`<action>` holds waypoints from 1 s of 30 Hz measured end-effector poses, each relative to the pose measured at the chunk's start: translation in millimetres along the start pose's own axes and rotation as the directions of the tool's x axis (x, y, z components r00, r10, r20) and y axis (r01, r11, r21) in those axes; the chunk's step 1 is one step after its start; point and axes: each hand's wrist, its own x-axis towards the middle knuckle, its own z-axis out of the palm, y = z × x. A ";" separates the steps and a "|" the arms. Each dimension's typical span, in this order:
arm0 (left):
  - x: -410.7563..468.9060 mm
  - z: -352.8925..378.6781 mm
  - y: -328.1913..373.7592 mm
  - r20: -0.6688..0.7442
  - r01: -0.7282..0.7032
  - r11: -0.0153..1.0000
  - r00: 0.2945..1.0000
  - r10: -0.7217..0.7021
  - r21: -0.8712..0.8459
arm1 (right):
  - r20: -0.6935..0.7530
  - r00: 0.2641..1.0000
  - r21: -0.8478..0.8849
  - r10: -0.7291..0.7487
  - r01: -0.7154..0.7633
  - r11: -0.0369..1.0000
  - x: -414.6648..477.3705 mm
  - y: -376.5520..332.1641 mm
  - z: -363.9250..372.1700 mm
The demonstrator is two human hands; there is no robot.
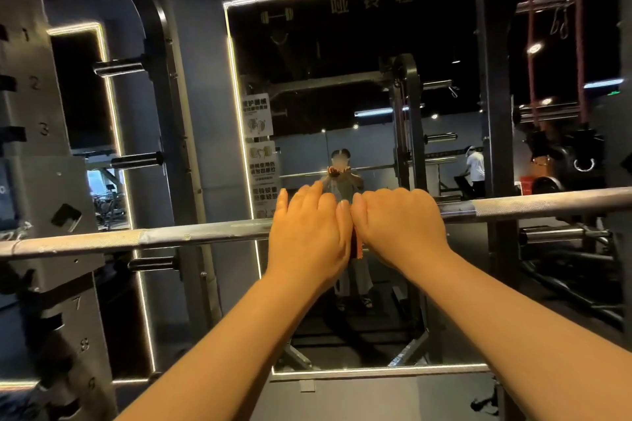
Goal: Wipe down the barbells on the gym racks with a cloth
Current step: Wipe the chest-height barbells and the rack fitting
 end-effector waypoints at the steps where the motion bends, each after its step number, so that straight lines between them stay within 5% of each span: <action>1: -7.3 6.5 2.9 -0.040 0.013 1.000 0.999 -0.014 -0.023 | 0.005 1.000 0.002 0.001 -0.001 1.000 0.3 -0.1 0.1; 5: -29.5 17.0 5.9 -0.108 -0.024 0.998 0.994 0.017 -0.063 | -0.012 1.000 -0.031 -0.010 0.009 0.999 1.8 1.2 4.0; 12: 15.1 -16.1 -0.5 0.102 0.039 0.999 0.994 -0.037 -0.022 | -0.009 1.000 0.014 0.003 -0.003 1.000 1.2 0.2 3.0; 23: -27.6 9.1 6.6 -0.109 -0.001 0.997 0.994 -0.006 -0.071 | -0.057 0.998 0.016 0.006 -0.005 1.000 1.6 1.6 6.9; 30: 16.4 -14.2 -3.3 0.115 0.094 0.996 0.989 -0.092 -0.012 | -0.037 0.999 -0.027 -0.003 0.002 1.000 1.8 2.7 8.3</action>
